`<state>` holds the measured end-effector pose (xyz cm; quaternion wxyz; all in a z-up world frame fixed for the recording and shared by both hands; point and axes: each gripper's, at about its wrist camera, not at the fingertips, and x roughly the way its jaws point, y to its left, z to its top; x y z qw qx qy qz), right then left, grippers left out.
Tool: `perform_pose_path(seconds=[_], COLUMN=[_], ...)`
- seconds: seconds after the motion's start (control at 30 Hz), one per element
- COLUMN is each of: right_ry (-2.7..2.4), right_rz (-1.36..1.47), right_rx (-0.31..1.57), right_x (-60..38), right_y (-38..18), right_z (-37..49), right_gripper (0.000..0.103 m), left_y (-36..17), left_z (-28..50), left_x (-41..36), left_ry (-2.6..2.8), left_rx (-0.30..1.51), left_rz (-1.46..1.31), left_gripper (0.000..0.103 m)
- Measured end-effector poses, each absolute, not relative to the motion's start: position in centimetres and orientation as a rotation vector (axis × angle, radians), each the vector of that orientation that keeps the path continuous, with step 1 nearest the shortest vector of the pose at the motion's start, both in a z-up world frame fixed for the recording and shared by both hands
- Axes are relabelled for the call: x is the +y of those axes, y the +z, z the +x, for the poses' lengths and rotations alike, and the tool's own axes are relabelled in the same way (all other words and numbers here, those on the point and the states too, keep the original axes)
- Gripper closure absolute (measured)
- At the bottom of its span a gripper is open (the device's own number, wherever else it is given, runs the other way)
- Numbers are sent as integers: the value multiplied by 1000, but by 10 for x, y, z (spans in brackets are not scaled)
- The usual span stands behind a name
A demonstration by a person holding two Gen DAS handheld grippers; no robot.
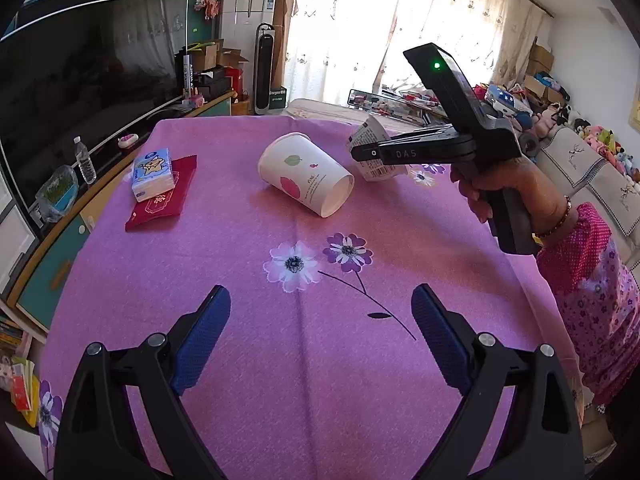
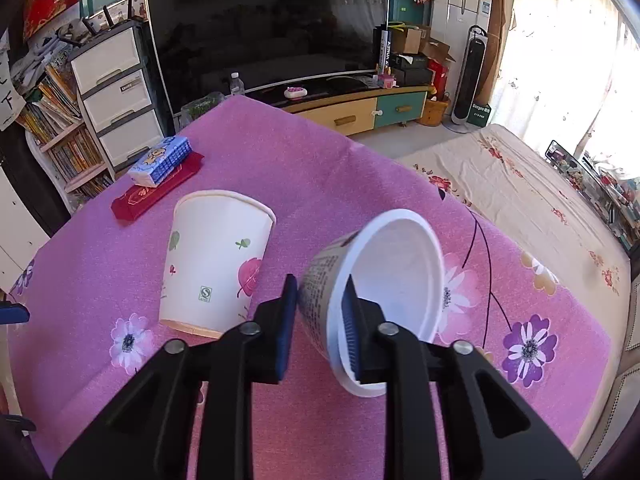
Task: Collect trash
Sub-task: 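Grasp the white yogurt cup with the right gripper, then carry the yogurt cup over the bin and open the right gripper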
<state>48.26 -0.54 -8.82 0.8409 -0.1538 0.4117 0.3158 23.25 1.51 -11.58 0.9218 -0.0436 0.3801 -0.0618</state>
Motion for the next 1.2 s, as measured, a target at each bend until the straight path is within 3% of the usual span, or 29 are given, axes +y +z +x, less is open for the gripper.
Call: perform_pose_path(seconds=[0.3, 0.7, 1.2], right_ry=[622, 489, 100], right_rz=[-306, -300, -110], right_rx=[822, 721, 907], right_x=[-20, -101, -302], right_y=[-80, -46, -95], right_z=[445, 334, 299], right_gripper=[98, 98, 98], left_y=[-109, -101, -99], left_z=[225, 212, 200], left_x=[4, -25, -64], left_ry=[-147, -192, -188], left_rx=[761, 734, 743], left_rz=[-80, -61, -4], left_gripper=[12, 12, 12])
